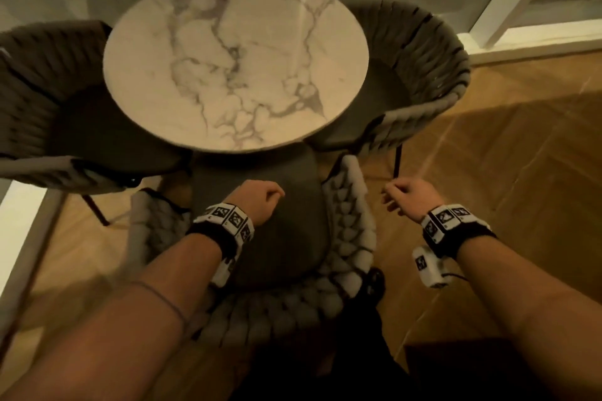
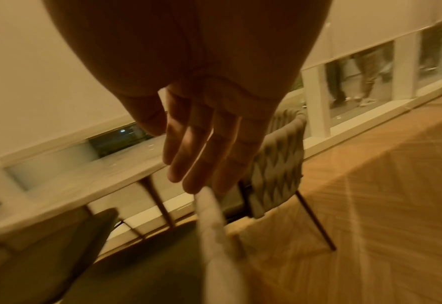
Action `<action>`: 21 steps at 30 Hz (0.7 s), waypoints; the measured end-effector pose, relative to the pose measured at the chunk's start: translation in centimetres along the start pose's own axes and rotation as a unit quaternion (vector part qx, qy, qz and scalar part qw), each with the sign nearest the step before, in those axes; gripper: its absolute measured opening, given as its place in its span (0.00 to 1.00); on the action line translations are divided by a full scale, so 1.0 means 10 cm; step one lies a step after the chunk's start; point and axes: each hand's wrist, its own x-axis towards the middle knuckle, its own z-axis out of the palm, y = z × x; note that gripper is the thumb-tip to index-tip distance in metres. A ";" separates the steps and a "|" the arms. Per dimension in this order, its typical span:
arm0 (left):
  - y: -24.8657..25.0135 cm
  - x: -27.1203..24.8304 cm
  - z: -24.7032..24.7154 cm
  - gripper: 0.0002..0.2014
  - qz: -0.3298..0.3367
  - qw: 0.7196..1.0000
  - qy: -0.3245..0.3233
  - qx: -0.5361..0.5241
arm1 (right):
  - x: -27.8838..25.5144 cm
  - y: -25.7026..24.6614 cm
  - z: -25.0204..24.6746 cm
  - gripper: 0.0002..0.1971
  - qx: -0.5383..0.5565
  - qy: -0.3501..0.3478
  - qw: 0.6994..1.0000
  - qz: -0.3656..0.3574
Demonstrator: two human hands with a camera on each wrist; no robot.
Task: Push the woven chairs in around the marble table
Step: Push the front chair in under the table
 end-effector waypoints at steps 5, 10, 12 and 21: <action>-0.47 -0.71 0.35 0.11 -0.021 0.998 -0.052 0.028 | -0.75 -0.21 0.81 0.12 -0.104 -0.065 0.989 -0.082; -0.79 -1.28 0.94 0.14 -0.040 0.988 -0.143 0.047 | -1.16 0.01 1.54 0.11 -0.255 -0.184 0.938 -0.145; -0.87 -1.47 1.17 0.20 -0.043 0.980 -0.183 0.069 | -1.24 0.13 1.70 0.14 -0.331 -0.218 0.905 -0.157; -0.98 -1.80 1.66 0.32 -0.079 0.969 -0.162 0.168 | -1.29 0.40 1.88 0.28 -0.458 -0.207 0.845 -0.179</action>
